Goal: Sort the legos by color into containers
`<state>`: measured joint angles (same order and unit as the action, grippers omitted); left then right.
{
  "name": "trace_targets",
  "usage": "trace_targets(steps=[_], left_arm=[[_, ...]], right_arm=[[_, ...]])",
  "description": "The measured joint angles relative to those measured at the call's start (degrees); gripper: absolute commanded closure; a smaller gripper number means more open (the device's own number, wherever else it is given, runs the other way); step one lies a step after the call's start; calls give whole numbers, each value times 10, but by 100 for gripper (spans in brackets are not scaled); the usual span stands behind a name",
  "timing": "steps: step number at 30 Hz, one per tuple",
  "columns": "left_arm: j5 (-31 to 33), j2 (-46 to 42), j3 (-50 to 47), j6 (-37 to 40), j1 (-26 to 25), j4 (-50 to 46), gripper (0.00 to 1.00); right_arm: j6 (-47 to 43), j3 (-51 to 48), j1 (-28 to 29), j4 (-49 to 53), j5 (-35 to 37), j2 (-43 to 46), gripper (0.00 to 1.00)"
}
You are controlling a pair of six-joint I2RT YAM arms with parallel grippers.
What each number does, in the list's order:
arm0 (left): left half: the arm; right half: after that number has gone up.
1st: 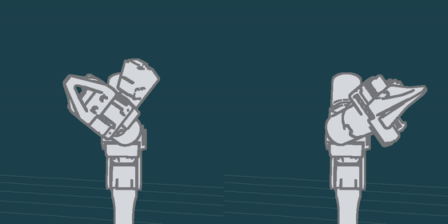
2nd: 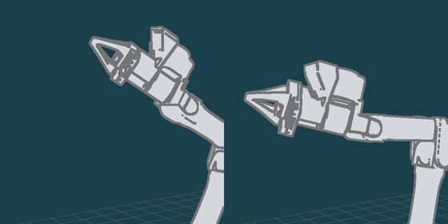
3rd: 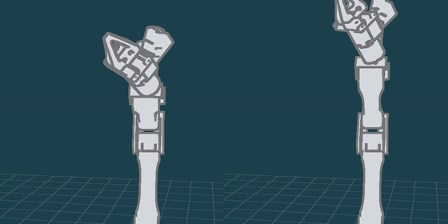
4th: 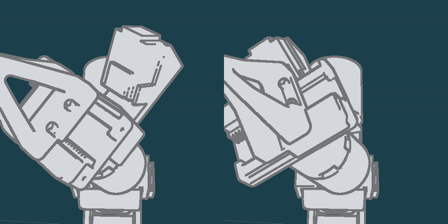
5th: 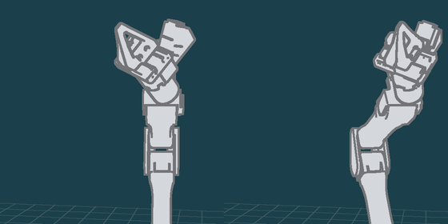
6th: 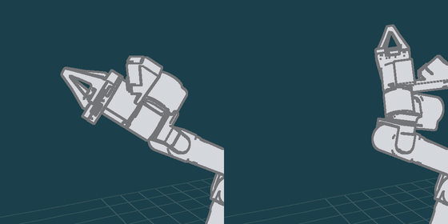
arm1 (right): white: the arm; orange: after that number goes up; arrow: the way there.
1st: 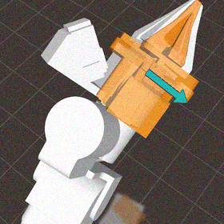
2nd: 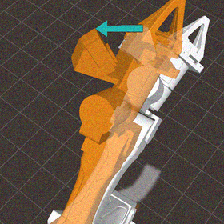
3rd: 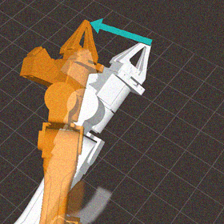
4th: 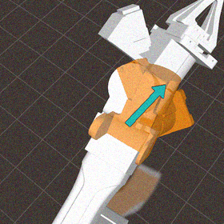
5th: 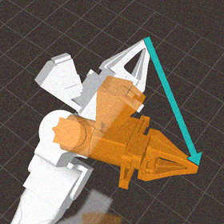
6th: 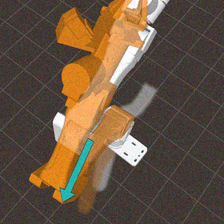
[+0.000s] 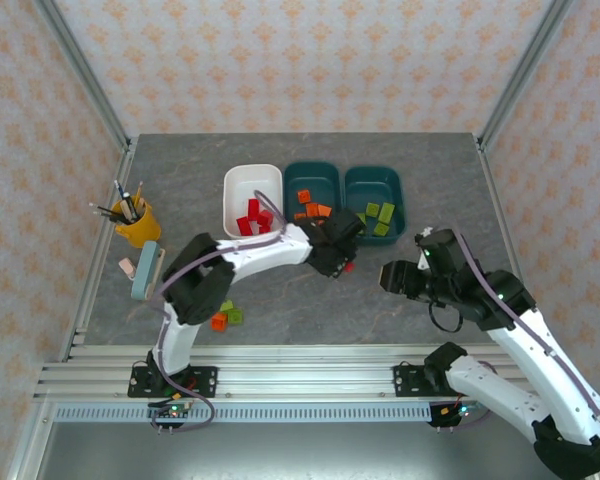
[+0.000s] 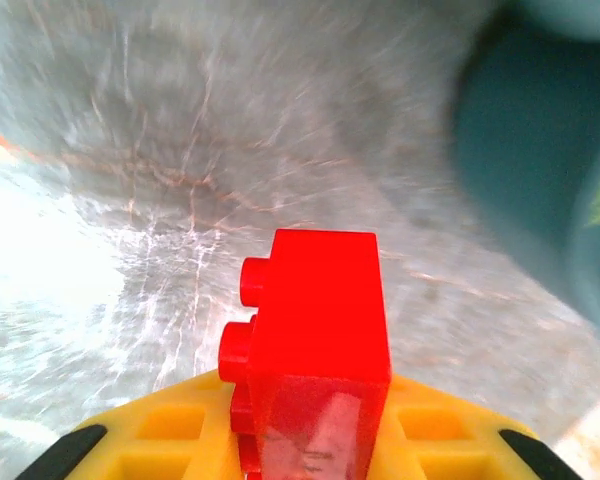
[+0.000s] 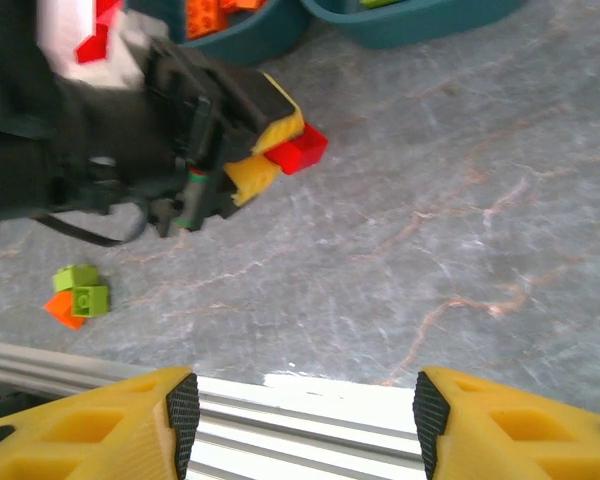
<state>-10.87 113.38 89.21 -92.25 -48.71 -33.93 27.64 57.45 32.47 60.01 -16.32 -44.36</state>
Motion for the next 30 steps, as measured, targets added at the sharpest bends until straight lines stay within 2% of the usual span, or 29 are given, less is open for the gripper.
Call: trace_targets(steps=[3,7,9,14,18,23,30], left_arm=[[10,-81,0,66,47,-39,71],[21,-139,20,175,143,-91,71],[30,-134,43,237,194,-120,71],[71,-59,145,375,273,-194,72],[115,40,260,464,303,-239,73],[163,161,382,534,315,-292,73],[212,220,400,574,316,-331,72]], right_arm=[[-5,4,0,-45,-49,-40,38],[-6,17,0,-119,-111,-119,37],[-2,28,0,-159,-133,-165,35],[14,97,0,-229,-153,-278,23],[28,163,0,-263,-154,-362,12],[49,222,0,-292,-156,-439,4],[107,228,-2,-364,-157,-480,3]])
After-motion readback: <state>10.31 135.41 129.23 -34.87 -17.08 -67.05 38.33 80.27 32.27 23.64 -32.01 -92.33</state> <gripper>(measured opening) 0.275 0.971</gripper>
